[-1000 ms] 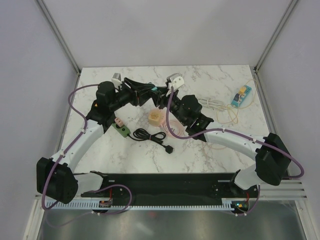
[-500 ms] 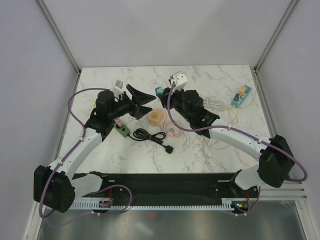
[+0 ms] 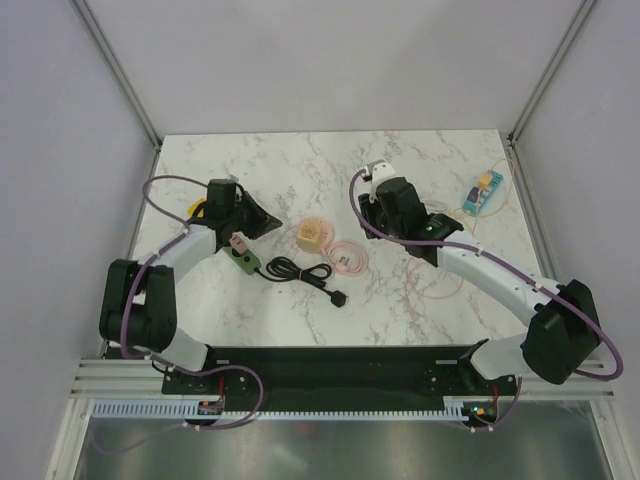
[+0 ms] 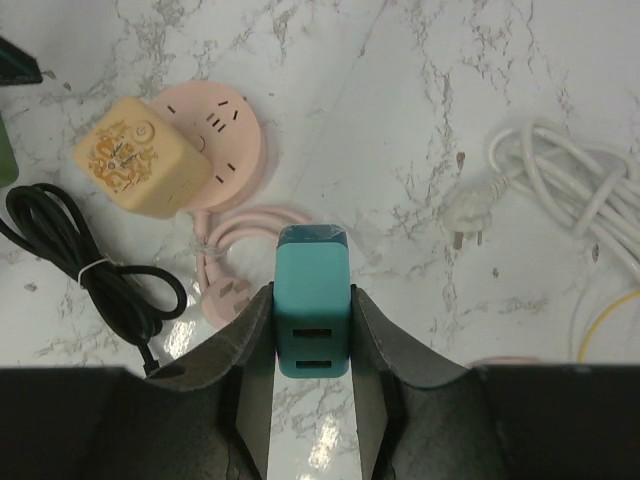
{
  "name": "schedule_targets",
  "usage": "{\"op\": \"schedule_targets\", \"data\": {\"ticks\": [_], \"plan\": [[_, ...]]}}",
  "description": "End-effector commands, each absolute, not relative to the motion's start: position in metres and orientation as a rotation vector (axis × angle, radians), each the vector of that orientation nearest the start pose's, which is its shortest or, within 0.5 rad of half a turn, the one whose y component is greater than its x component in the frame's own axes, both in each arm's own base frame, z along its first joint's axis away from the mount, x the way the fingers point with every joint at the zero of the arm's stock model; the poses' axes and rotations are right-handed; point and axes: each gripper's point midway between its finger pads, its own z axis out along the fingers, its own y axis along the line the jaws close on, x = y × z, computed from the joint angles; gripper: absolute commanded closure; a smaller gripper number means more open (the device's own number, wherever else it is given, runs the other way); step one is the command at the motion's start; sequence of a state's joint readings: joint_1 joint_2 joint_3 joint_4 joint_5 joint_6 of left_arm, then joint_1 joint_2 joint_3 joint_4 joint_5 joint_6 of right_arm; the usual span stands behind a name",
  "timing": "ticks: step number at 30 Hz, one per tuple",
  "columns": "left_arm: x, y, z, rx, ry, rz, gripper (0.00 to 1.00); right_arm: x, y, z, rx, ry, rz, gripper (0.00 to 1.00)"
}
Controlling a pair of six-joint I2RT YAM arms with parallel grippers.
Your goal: Insert the plug
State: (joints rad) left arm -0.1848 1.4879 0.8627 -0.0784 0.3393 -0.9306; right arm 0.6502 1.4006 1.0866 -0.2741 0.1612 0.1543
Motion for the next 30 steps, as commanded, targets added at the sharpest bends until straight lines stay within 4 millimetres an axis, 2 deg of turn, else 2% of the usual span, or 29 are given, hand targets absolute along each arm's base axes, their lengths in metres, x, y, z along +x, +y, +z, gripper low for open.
{"op": "schedule_targets", "data": {"ticks": [1,5,9,12,13,14,15,18,20,22,26,28,30], "plan": [[0.403,-0.157,0.117,-0.502,2.301,-0.824,0.98,0.318,0.215,0.196,-0.411,2.153,0.310,1.00],[0.415,-0.158,0.088,-0.461,2.412,-0.764,0.98,0.306,0.207,0.201,-0.403,2.166,0.319,1.00],[0.412,-0.162,0.064,-0.440,2.489,-0.733,0.98,0.291,0.196,0.208,-0.419,2.174,0.319,1.00],[0.409,-0.179,0.054,-0.386,2.524,-0.728,0.98,0.284,0.193,0.209,-0.421,2.194,0.332,1.00],[0.405,-0.195,0.053,-0.342,2.532,-0.756,0.98,0.279,0.192,0.207,-0.435,2.220,0.339,1.00],[0.402,-0.203,0.041,-0.331,2.567,-0.762,0.98,0.275,0.195,0.205,-0.464,2.238,0.362,1.00],[0.402,-0.212,0.042,-0.321,2.574,-0.788,0.98,0.273,0.196,0.207,-0.478,2.245,0.370,1.00],[0.390,-0.234,0.025,-0.309,2.621,-0.836,0.98,0.265,0.190,0.212,-0.494,2.246,0.366,1.00],[0.388,-0.252,0.026,-0.289,2.605,-0.924,0.98,0.264,0.183,0.216,-0.471,2.252,0.347,1.00],[0.375,-0.273,0.021,-0.286,2.641,-1.025,0.98,0.262,0.181,0.220,-0.477,2.264,0.346,1.00],[0.369,-0.308,0.023,-0.187,2.654,-1.116,0.98,0.264,0.191,0.223,-0.530,2.311,0.371,1.00],[0.366,-0.317,0.019,-0.159,2.662,-1.129,0.98,0.266,0.191,0.219,-0.553,2.344,0.350,1.00],[0.368,-0.317,0.019,-0.151,2.655,-1.121,0.98,0.275,0.196,0.216,-0.572,2.360,0.335,1.00]]}}
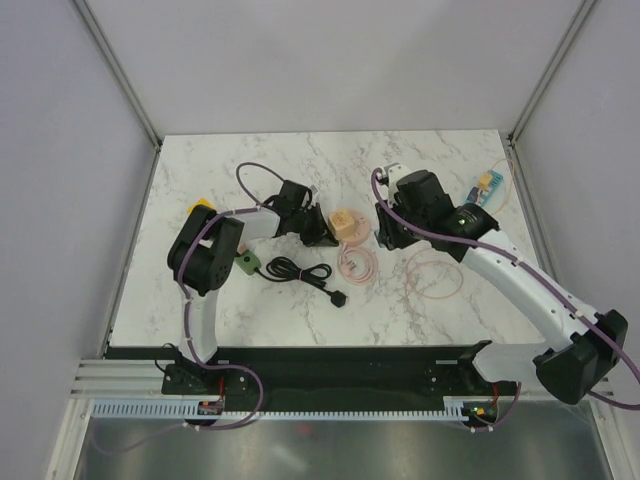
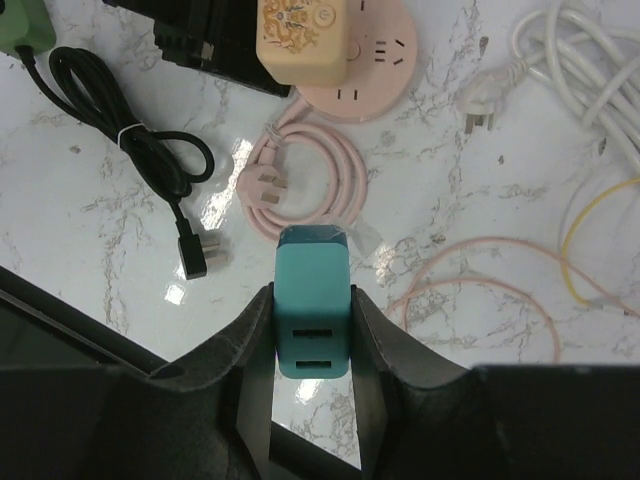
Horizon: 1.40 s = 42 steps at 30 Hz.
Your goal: Insert the plug
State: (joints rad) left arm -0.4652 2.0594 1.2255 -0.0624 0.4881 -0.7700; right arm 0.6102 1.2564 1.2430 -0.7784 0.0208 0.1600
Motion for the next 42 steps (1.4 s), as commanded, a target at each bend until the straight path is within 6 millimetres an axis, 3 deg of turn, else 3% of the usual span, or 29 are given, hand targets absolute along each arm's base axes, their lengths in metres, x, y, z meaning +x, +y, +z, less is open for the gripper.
{"op": "schedule_targets", "data": {"ticks": [1,3,5,7,8,10,11,13,16,17,18,20,24,27,28,30,31,33,34,38,42], "plan": [[0.370,-0.316,0.022,-0.149,2.644,-1.109,0.98,0.281,0.196,0.214,-0.583,2.363,0.321,1.00],[0.373,-0.305,0.019,-0.172,2.651,-1.024,0.98,0.298,0.208,0.209,-0.620,2.391,0.336,1.00],[0.379,-0.292,0.028,-0.196,2.626,-0.957,0.98,0.309,0.214,0.202,-0.661,2.422,0.348,1.00],[0.386,-0.265,0.027,-0.278,2.604,-0.842,0.98,0.327,0.224,0.192,-0.685,2.476,0.336,1.00],[0.389,-0.257,0.040,-0.296,2.565,-0.827,0.98,0.333,0.225,0.188,-0.700,2.490,0.332,1.00],[0.391,-0.230,0.042,-0.370,2.536,-0.753,0.98,0.349,0.229,0.178,-0.708,2.545,0.326,1.00],[0.393,-0.223,0.059,-0.369,2.491,-0.746,0.98,0.354,0.228,0.174,-0.708,2.564,0.317,1.00],[0.390,-0.204,0.063,-0.397,2.468,-0.702,0.98,0.368,0.231,0.169,-0.708,2.598,0.307,1.00],[0.384,-0.190,0.092,-0.354,2.396,-0.666,0.97,0.383,0.229,0.162,-0.698,2.645,0.267,1.00],[0.381,-0.188,0.097,-0.319,2.391,-0.657,0.97,0.386,0.229,0.153,-0.697,2.671,0.250,1.00],[0.375,-0.188,0.113,-0.286,2.362,-0.678,0.96,0.389,0.229,0.156,-0.692,2.672,0.245,1.00],[0.366,-0.188,0.126,-0.232,2.353,-0.697,0.94,0.396,0.226,0.153,-0.680,2.683,0.237,1.00],[0.351,-0.195,0.182,-0.123,2.239,-0.805,0.88,0.401,0.223,0.141,-0.671,2.737,0.241,1.00],[0.339,-0.201,0.213,-0.021,2.175,-0.874,0.78,0.405,0.224,0.129,-0.663,2.776,0.237,1.00],[0.333,-0.203,0.228,0.019,2.134,-0.897,0.68,0.405,0.225,0.126,-0.659,2.783,0.232,1.00],[0.322,-0.210,0.237,0.116,2.103,-0.955,0.52,0.405,0.223,0.120,-0.658,2.797,0.209,1.00],[0.317,-0.213,0.239,0.145,2.096,-0.982,0.37,0.406,0.223,0.117,-0.656,2.799,0.208,1.00],[0.299,-0.226,0.243,0.293,2.071,-1.092,0.27,0.410,0.225,0.114,-0.638,2.800,0.205,1.00],[0.293,-0.229,0.243,0.337,2.063,-1.124,0.00,0.412,0.225,0.113,-0.629,2.801,0.206,1.00],[0.278,-0.233,0.240,0.428,2.047,-1.181,0.00,0.422,0.231,0.107,-0.602,2.801,0.226,1.00],[0.277,-0.224,0.232,0.445,2.053,-1.100,0.00,0.423,0.233,0.096,-0.583,2.829,0.229,1.00]]}}
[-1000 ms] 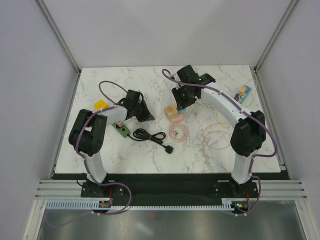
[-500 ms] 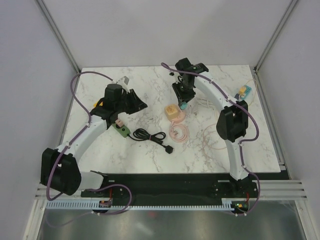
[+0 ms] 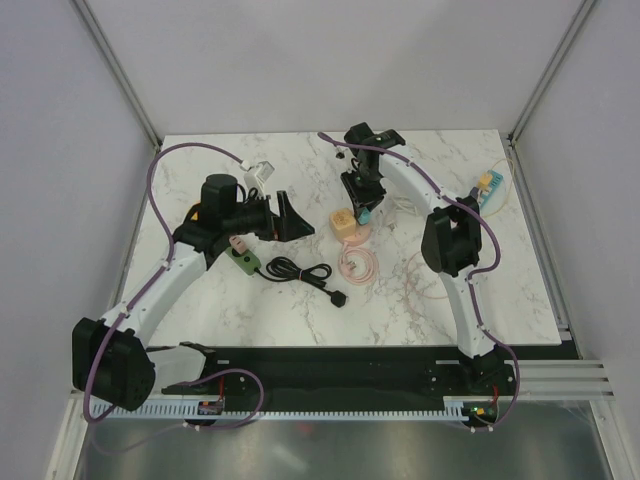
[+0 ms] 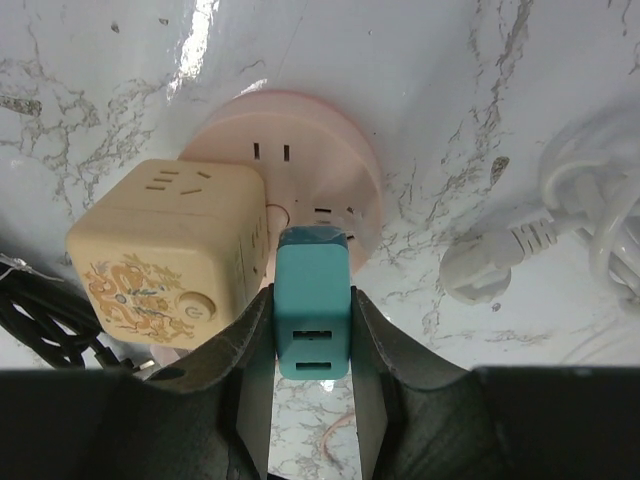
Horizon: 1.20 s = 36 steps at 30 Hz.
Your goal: Insert the plug
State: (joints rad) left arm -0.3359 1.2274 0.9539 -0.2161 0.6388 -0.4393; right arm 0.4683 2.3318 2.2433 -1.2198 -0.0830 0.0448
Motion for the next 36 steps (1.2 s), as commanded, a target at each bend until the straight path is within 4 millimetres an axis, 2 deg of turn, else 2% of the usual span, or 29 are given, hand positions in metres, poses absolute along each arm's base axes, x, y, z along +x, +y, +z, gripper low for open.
{"op": "schedule_targets", "data": {"ticks": [1,8,14,20,26,33,36], "plan": [[0.277,-0.223,0.230,0.444,2.057,-1.087,0.00,0.424,0.233,0.094,-0.580,2.829,0.227,1.00],[0.280,-0.215,0.230,0.417,2.065,-1.018,0.00,0.426,0.226,0.076,-0.548,2.875,0.180,1.00],[0.275,-0.214,0.237,0.423,2.044,-1.025,0.00,0.424,0.224,0.059,-0.524,2.912,0.153,1.00],[0.276,-0.210,0.239,0.408,2.037,-0.993,0.00,0.442,0.229,0.057,-0.492,2.846,0.147,1.00],[0.275,-0.209,0.240,0.407,2.032,-0.986,0.00,0.447,0.227,0.056,-0.494,2.814,0.128,1.00],[0.277,-0.205,0.242,0.396,2.021,-0.957,0.00,0.437,0.223,0.057,-0.484,2.790,0.143,1.00],[0.278,-0.205,0.243,0.395,2.018,-0.956,0.00,0.419,0.217,0.039,-0.481,2.827,0.129,1.00]]}}
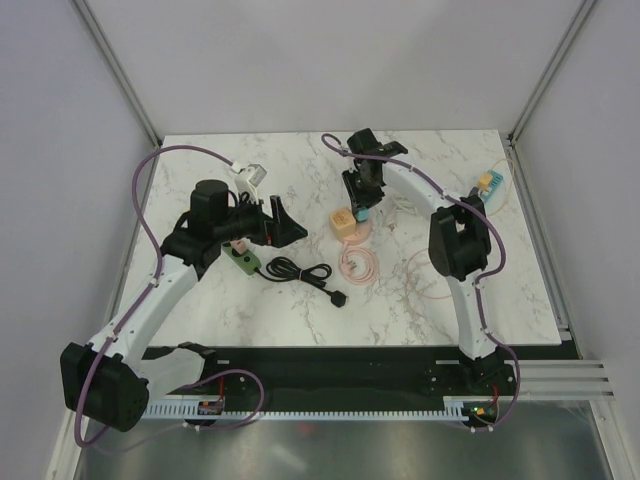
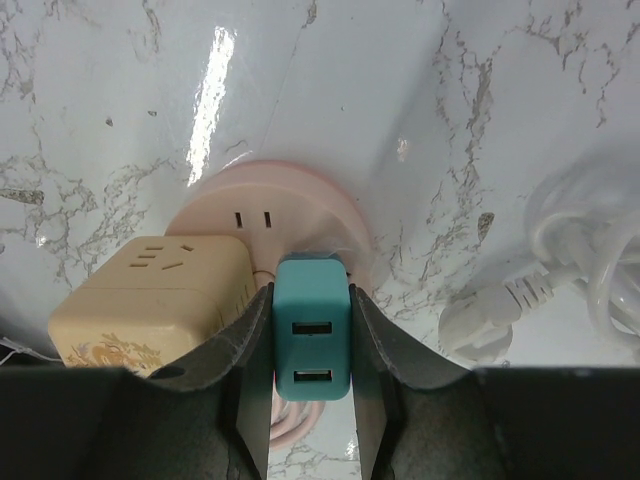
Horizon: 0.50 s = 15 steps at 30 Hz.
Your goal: Insert the plug
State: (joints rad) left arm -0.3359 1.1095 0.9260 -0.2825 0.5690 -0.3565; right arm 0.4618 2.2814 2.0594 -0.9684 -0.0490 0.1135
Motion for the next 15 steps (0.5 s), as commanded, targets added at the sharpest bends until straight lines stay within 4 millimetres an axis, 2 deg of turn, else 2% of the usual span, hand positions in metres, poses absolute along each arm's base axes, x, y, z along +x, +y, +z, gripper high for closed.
{"op": "schedule_targets", "data": {"ticks": [1,2,3,5,6,11,15], "plan": [[0.278,-0.205,0.244,0.395,2.015,-0.954,0.00,0.414,0.216,0.037,-0.482,2.833,0.128,1.00],[0.278,-0.204,0.244,0.393,2.015,-0.951,0.00,0.414,0.215,0.035,-0.469,2.814,0.105,1.00],[0.278,-0.204,0.243,0.389,2.016,-0.949,0.00,0.400,0.209,0.029,-0.468,2.836,0.094,1.00],[0.279,-0.203,0.243,0.386,2.018,-0.946,0.00,0.398,0.209,0.028,-0.442,2.796,0.097,1.00],[0.280,-0.203,0.245,0.386,2.013,-0.945,0.00,0.388,0.205,0.024,-0.438,2.805,0.089,1.00],[0.285,-0.198,0.243,0.361,2.020,-0.925,0.00,0.381,0.203,0.020,-0.424,2.770,0.050,1.00],[0.288,-0.194,0.241,0.335,2.023,-0.899,0.00,0.366,0.205,0.007,-0.422,2.778,0.033,1.00]]}}
